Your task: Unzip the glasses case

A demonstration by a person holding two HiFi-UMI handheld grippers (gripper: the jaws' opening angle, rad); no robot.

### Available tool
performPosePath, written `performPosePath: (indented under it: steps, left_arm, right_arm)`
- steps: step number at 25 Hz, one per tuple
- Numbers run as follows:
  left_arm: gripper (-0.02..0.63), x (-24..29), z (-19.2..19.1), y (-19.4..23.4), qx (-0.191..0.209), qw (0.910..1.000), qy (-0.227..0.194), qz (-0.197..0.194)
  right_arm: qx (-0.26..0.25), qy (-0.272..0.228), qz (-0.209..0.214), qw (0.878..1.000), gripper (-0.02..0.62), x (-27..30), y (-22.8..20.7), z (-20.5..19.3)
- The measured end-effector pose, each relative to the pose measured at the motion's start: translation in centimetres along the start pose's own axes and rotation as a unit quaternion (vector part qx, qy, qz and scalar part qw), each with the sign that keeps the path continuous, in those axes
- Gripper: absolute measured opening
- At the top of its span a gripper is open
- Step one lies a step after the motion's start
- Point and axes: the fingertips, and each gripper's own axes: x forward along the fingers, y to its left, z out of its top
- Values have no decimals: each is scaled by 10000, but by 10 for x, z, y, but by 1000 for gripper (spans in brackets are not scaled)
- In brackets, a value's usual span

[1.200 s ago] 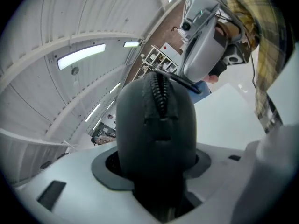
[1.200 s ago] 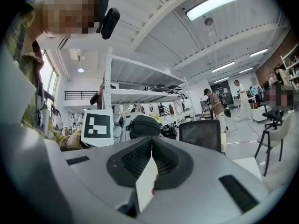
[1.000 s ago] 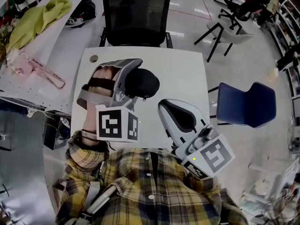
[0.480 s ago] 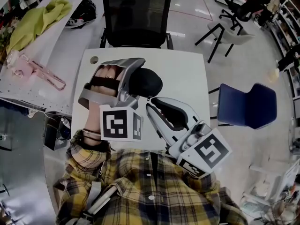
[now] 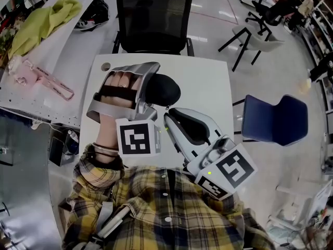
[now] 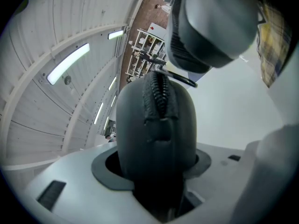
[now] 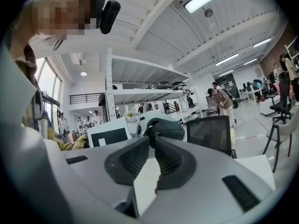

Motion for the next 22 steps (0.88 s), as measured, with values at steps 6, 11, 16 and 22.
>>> performPosePath:
  steps: [6, 11, 16, 22]
  left_arm:
    - [250, 3, 1, 1, 36, 10000, 35, -27]
    - [250, 5, -3, 2, 434, 9983, 346, 171]
    - [250, 6, -3, 4, 742, 9956, 470, 323]
    - [250, 8, -1, 1, 698, 9965, 400, 245]
  right_arm:
    - [28, 181, -157, 9997, 34, 6, -6, -4]
    - [63, 339, -354, 9988, 34, 7, -13, -11]
    - [132, 515, -537, 9971, 34, 7, -22, -17]
    - [0, 545, -711, 9960, 8, 6, -26, -18]
